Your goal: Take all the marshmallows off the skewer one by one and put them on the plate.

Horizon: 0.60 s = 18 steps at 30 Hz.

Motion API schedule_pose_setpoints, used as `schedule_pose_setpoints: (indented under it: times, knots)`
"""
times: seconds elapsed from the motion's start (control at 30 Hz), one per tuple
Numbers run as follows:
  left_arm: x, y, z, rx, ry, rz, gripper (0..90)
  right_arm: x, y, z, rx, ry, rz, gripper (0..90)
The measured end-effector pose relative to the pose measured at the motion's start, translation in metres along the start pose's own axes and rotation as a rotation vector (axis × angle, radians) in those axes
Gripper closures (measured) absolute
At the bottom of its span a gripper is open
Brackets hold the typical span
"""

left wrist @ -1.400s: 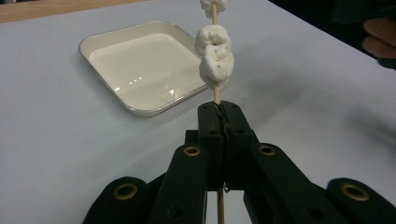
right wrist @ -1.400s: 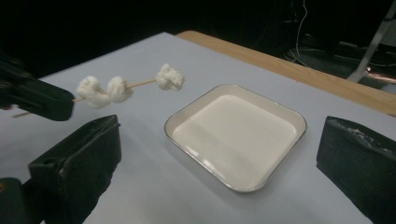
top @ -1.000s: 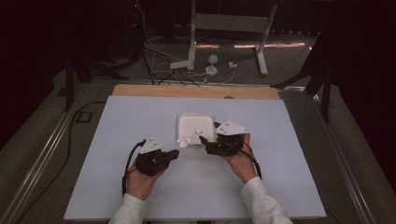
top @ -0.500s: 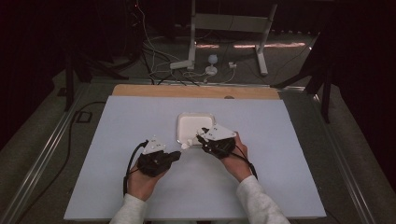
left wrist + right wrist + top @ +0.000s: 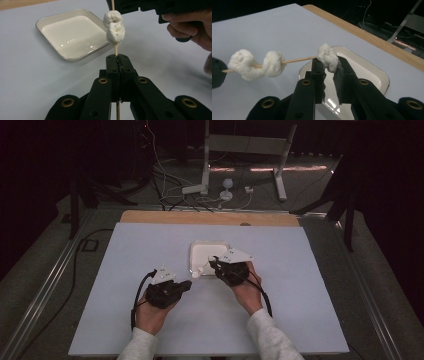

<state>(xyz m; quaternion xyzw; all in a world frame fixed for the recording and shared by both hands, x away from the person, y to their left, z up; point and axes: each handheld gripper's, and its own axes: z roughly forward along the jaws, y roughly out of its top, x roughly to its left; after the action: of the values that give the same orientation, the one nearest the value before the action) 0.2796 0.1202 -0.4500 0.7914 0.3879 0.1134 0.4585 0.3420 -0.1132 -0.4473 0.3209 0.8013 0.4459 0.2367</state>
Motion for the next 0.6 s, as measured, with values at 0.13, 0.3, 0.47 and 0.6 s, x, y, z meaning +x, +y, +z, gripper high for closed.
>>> schedule_pose_setpoints:
  times: [0.13,0.3,0.47,0.6]
  knots:
    - [0.0,0.001,-0.002,-0.002,0.013,-0.004,90.0,0.0,0.003,0.003,0.003,-0.005,0.03,80.0]
    - [0.0,0.002,-0.002,0.003,0.03,-0.006,90.0,0.0,0.003,0.007,0.005,-0.017,0.08,80.8]
    - [0.003,-0.002,-0.006,0.033,0.051,-0.006,90.0,-0.011,0.003,0.007,-0.01,-0.12,0.172,83.0]
    - [0.011,-0.004,-0.009,0.001,0.047,-0.045,90.0,-0.026,0.003,0.001,0.032,-0.13,0.082,81.2]
